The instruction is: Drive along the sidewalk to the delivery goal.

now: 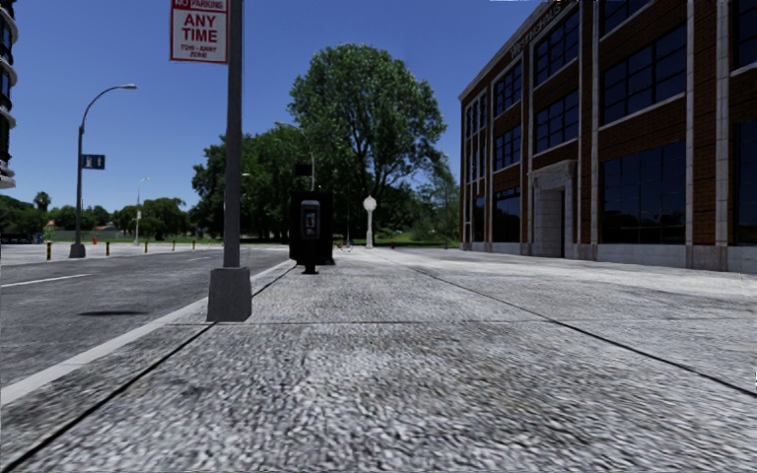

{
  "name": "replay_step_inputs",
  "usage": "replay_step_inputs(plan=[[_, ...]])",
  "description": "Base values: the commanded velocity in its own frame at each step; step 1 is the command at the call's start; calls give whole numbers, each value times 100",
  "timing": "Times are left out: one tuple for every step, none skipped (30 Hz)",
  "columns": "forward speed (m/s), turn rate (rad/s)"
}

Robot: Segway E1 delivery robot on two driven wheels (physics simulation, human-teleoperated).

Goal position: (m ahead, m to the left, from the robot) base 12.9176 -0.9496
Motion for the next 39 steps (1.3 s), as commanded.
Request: replay_step_inputs(plan=[[200, -34], [200, -19], [200, -19], [200, -18], [200, -18], [200, -18], [200, -18], [200, -18], [200, -18], [200, -18], [200, -18], [200, -18], [200, -18], [200, -18], [200, -18], [200, -18], [200, -18], [200, -18], [200, -18], [200, -18], [200, -18], [200, -18], [200, -18], [200, -18], [200, -18], [200, -17], [200, -17], [200, -17], [200, -17], [200, -17], [200, -17], [200, -17], [200, -17], [200, -17], [200, -21], [200, -48], [200, -84], [200, -102], [200, -102]])
